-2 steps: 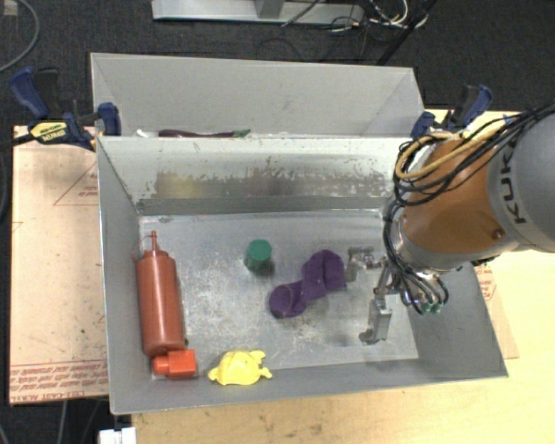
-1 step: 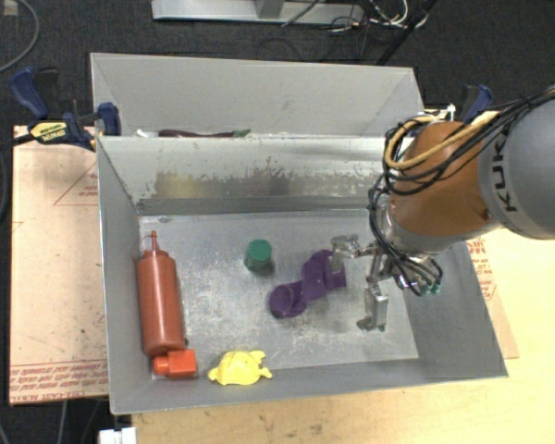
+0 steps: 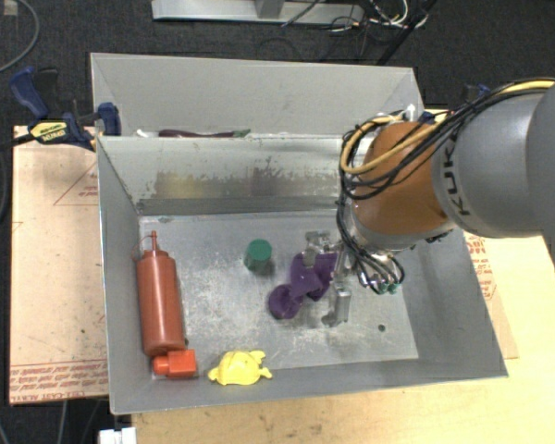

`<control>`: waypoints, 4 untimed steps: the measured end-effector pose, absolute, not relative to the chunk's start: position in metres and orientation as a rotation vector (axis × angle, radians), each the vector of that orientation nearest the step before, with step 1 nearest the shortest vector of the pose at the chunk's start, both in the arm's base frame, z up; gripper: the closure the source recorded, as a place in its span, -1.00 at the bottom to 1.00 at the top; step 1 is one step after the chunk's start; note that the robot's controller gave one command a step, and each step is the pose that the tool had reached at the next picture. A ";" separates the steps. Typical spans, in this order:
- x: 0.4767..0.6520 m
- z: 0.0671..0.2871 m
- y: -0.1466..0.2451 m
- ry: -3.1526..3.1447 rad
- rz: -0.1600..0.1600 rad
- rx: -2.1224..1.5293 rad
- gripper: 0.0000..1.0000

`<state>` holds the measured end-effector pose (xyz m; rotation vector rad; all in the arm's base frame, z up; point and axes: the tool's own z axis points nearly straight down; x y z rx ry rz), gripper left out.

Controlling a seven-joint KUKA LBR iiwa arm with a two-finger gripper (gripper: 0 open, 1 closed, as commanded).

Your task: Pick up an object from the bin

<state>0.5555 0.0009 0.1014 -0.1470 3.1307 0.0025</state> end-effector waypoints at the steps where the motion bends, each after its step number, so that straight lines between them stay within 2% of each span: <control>1: 0.593 0.074 0.039 3.022 0.000 -0.836 1.00; 2: 0.598 0.071 0.043 3.016 -0.001 -0.855 1.00; 3: 0.597 0.070 0.043 3.017 0.000 -0.857 -1.00; 4: 0.597 0.070 0.043 3.016 -0.001 -0.857 1.00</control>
Offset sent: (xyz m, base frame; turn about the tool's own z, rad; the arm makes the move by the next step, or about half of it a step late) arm 0.0000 0.0000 0.0000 0.0000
